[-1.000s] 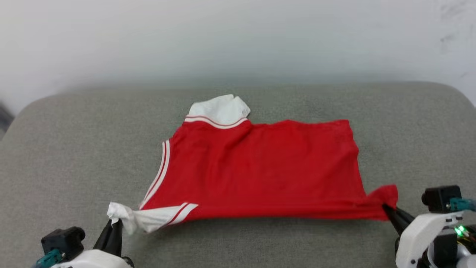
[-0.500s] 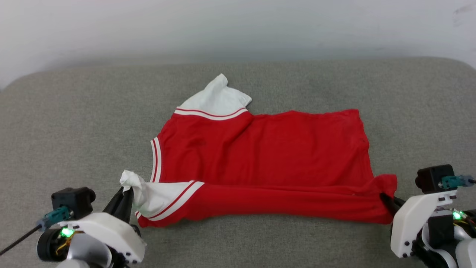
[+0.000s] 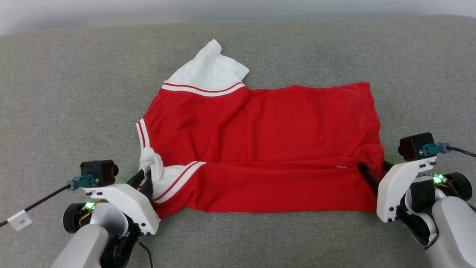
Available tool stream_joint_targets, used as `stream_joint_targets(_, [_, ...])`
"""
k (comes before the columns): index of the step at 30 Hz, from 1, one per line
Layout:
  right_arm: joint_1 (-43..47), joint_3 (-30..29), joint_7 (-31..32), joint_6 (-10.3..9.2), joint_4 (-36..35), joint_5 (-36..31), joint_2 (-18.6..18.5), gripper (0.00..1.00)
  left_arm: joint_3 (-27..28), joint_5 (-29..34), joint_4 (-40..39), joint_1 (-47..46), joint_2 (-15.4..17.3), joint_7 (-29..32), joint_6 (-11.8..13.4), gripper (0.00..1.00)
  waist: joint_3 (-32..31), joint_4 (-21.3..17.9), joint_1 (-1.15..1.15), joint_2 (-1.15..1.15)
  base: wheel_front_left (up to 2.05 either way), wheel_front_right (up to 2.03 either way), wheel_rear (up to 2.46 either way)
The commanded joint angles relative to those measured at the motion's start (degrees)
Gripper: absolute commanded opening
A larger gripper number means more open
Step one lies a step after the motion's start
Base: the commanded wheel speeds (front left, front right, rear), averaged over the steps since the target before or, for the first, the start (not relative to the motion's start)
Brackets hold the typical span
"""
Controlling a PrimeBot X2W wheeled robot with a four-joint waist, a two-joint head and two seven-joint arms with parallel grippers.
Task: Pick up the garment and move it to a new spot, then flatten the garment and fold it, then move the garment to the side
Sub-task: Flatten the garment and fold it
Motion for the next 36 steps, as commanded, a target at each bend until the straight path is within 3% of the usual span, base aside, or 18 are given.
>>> stream_joint_targets(1, [-0.33, 0.64, -1.2, -0.06, 1.61, 0.63, -0.37, 1.0, 0.09, -0.2, 0.93, -0.66, -0.33, -0.41, -0.32, 1.0, -0.41, 0.15, -0.01, 0.0, 0.0, 0.0, 0.0])
stream_joint_targets(7, [0.37, 1.39, -13.5, -0.05, 1.75, 3.0, -1.52, 1.0, 0.97, -1.09, 3.54, 0.66, -0.05, -2.19, -0.97, 1.0, -3.79, 0.11, -0.01, 0.0, 0.0, 0.0, 0.0])
stream_joint_targets(15, [4.31, -2.37, -27.11, -0.05, -4.0, 0.79, -1.64, 1.0, 2.27, -2.0, -2.32, 3.36, 5.19, 2.39, 0.52, 1.0, -9.89, -0.91, -0.01, 0.0, 0.0, 0.0, 0.0])
stream_joint_targets(21, [8.51, -6.9, -28.82, -0.05, -11.6, -3.36, 1.1, 1.0, 2.05, -5.24, -7.86, 4.34, 10.2, 13.96, 2.03, 1.0, -11.29, -2.48, -0.01, 0.0, 0.0, 0.0, 0.0])
stream_joint_targets(28, [11.42, -8.52, -27.79, -0.05, -20.05, -6.18, 4.84, 1.0, 1.06, -10.88, -10.23, 5.05, 14.71, 29.18, 3.79, 1.0, -7.22, -5.64, -0.01, 0.0, 0.0, 0.0, 0.0])
stream_joint_targets(32, [11.72, -8.24, -27.91, -0.05, -22.61, -6.93, 6.37, 1.0, 0.33, -12.36, -9.12, 5.22, 15.59, 33.49, 5.07, 1.0, -4.21, -7.39, -0.01, 0.0, 0.0, 0.0, 0.0])
stream_joint_targets(36, [11.71, -8.31, -28.31, -0.05, -23.65, -7.25, 7.51, 1.0, -1.26, -13.28, -6.46, 5.68, 14.31, 35.94, 5.52, 0.98, -2.56, -8.31, -0.01, 0.0, 0.0, 0.0, 0.0])
